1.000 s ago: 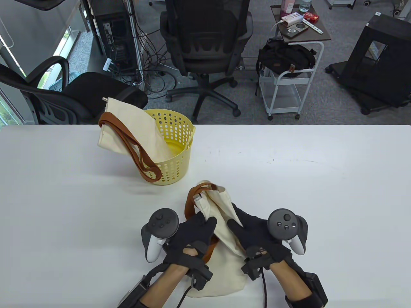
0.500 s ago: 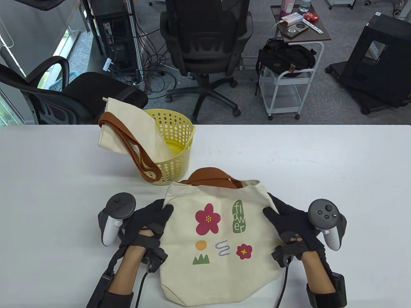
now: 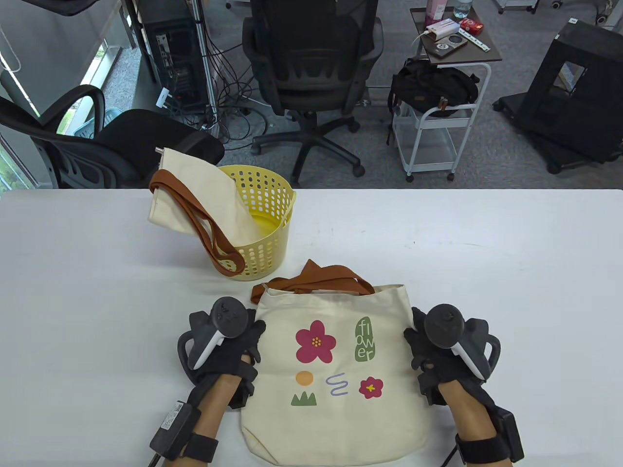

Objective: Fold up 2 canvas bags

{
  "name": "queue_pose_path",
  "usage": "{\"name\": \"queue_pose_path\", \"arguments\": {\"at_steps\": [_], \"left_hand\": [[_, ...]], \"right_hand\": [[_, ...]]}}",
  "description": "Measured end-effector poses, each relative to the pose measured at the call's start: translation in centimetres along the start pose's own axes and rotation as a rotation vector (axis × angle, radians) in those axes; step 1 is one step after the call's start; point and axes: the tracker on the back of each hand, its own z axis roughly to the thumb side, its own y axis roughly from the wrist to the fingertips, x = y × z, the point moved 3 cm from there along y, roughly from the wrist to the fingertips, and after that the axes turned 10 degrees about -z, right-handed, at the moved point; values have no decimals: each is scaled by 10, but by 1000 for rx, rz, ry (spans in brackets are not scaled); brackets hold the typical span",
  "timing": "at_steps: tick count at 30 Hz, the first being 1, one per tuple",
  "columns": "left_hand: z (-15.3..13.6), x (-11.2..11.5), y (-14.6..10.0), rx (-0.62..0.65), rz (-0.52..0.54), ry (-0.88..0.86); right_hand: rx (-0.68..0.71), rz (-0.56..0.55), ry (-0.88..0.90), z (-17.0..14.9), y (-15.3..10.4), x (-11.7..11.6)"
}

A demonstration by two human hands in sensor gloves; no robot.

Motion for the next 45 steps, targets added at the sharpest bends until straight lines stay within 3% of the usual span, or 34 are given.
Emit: {"name": "queue_pose_path", "arguments": {"at_steps": [6, 7, 14, 17, 20, 24, 31, 34, 38, 45], "left_hand": [[13, 10, 6, -57, 42, 169], [10, 12, 5, -118, 54, 200], [15, 13, -3, -175, 4, 391], [12, 11, -10, -70, -125, 372], [12, 14, -30, 131, -208, 359], [4, 37, -63, 311, -379, 445], [-4, 86, -74, 279, -727, 419], [0, 86, -76, 282, -663, 483], [-1, 89, -75, 280, -666, 472], [-3, 92, -75, 282, -661, 467]], "right_hand": [[12, -25, -158, 5, -1, -9], [10, -24, -176, 4, -1, -12], [4, -20, -243, 3, 0, -19], [-1, -30, -250, 1, -1, -22], [1, -21, -284, 1, -1, -25], [-2, -29, -289, 1, -2, -25], [-42, -1, -271, -4, 1, -29], [-65, 2, -308, -7, 0, -26], [-31, -79, -340, 6, -2, -12], [203, -82, -310, 91, 8, -13]]}}
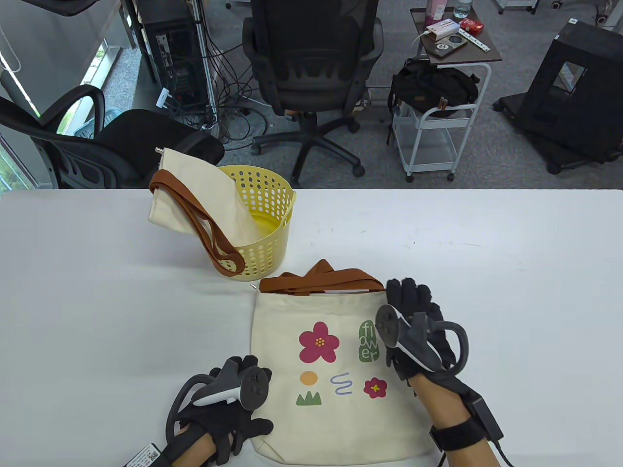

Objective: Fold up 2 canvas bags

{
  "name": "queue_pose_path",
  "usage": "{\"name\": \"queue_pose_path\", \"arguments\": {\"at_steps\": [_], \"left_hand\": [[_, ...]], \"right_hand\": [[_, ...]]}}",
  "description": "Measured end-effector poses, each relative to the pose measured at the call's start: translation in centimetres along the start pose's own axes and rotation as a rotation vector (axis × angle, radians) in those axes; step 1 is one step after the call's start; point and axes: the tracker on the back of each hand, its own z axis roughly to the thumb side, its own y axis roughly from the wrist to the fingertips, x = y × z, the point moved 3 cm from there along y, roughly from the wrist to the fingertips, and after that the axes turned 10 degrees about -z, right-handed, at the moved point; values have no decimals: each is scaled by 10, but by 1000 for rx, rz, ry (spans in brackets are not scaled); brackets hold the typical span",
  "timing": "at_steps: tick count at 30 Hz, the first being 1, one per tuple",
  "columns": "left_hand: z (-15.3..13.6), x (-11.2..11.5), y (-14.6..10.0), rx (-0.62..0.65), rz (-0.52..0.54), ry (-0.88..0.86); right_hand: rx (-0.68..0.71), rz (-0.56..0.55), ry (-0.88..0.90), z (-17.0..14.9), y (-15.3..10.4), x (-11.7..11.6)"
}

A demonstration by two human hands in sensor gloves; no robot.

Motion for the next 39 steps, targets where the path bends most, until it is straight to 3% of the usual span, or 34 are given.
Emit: {"name": "queue_pose_path", "arguments": {"at_steps": [5, 8, 15, 18, 22, 26, 32, 35, 39], "left_hand": [[0, 0, -2, 1, 5, 0], [1, 0, -2, 4, 6, 1], [0, 0, -2, 16, 9, -6], [-1, 0, -2, 23, 14, -15], [-2, 1, -1, 31, 15, -26], [-2, 0, -1, 31, 15, -32], [-2, 1, -1, 29, 10, -31], [-2, 1, -1, 30, 8, -31], [-3, 2, -1, 30, 9, -32]], "right_hand": [[116, 79, -17, 64, 34, -9], [167, 71, -94, 88, 50, -17], [197, 62, -264, 122, 85, -38], [191, -22, -254, 127, 103, -36], [27, -61, -68, 103, 129, -20], [-265, -42, 293, 47, 156, -6], [-572, -15, 690, -23, 167, -20], [-635, 31, 751, -36, 167, -34], [-643, 83, 582, -42, 168, -53]]}}
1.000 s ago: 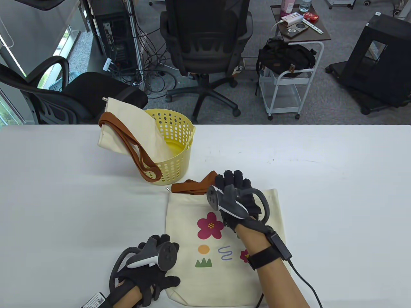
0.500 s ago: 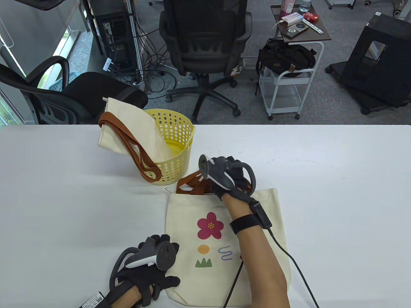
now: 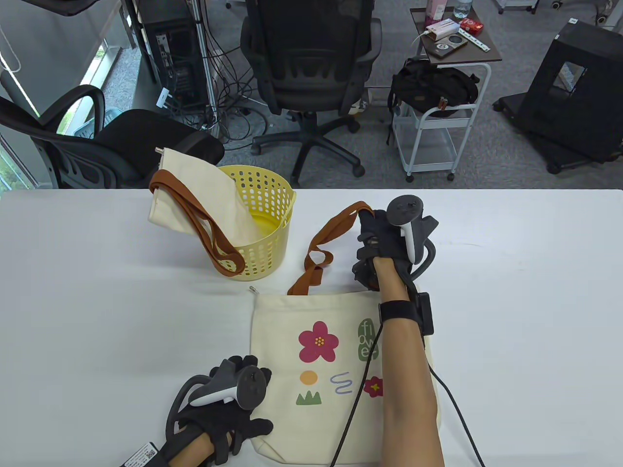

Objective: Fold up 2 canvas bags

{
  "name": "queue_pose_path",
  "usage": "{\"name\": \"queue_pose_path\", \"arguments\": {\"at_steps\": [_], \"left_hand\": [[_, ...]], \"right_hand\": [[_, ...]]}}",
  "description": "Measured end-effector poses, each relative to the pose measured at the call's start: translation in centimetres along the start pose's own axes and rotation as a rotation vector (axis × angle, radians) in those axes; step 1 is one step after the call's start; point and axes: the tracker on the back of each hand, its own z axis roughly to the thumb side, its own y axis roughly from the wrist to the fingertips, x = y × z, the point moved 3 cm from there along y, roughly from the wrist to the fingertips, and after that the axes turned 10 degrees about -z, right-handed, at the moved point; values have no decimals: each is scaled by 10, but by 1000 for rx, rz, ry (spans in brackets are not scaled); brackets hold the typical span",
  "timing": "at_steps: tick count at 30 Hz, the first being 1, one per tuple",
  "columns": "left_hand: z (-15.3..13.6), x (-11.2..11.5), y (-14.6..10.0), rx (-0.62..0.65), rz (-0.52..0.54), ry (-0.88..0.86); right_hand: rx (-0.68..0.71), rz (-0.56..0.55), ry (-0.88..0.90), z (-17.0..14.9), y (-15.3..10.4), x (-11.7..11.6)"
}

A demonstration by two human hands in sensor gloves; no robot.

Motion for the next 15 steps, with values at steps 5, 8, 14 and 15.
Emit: {"name": "queue_pose_path", "arguments": {"at_steps": [5, 8, 14, 15], "left_hand": [[0, 0, 0, 0, -1, 1], [0, 0, 0, 0, 2, 1], [-1, 0, -1, -1, 5, 1], [-1, 0, -1, -2, 5, 2]], "right_hand": [[76, 58, -329, 0, 0, -16], [144, 79, -443, 1, -7, -14], [308, 54, -475, 0, -34, 12], [352, 44, -488, -2, -44, 20]]}}
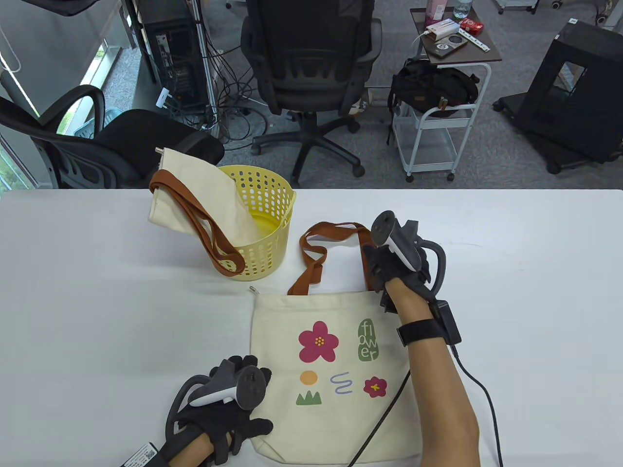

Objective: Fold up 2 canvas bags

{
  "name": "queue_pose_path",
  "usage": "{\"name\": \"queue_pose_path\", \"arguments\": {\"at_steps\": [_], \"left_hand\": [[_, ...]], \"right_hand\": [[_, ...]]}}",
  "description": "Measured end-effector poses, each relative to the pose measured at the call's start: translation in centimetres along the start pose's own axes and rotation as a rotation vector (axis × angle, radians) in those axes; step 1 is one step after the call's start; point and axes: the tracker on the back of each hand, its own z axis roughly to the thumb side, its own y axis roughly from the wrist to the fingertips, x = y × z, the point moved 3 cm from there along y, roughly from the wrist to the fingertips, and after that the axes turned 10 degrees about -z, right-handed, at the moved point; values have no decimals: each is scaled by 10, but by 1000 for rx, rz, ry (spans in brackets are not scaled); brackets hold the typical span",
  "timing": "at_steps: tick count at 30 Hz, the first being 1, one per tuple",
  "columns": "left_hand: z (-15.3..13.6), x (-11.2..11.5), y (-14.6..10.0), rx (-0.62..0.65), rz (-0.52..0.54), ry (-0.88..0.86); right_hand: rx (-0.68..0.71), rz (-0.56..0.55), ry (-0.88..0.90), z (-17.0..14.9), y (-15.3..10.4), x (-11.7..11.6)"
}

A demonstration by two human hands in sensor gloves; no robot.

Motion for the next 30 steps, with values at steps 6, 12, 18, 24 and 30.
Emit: {"name": "queue_pose_path", "arguments": {"at_steps": [6, 12, 18, 24, 30], "left_hand": [[0, 0, 0, -2, 2, 4], [0, 0, 0, -2, 3, 7], [-1, 0, 0, 0, 7, 0], [-1, 0, 0, -1, 8, 0], [0, -1, -1, -6, 23, 7]], "right_hand": [[203, -79, -64, -12, -75, 25], [353, -88, -77, -28, -158, 28], [600, 54, 8, -48, -210, 9], [704, 182, 43, -75, -237, -11], [707, 440, 22, -99, -250, -42]]}}
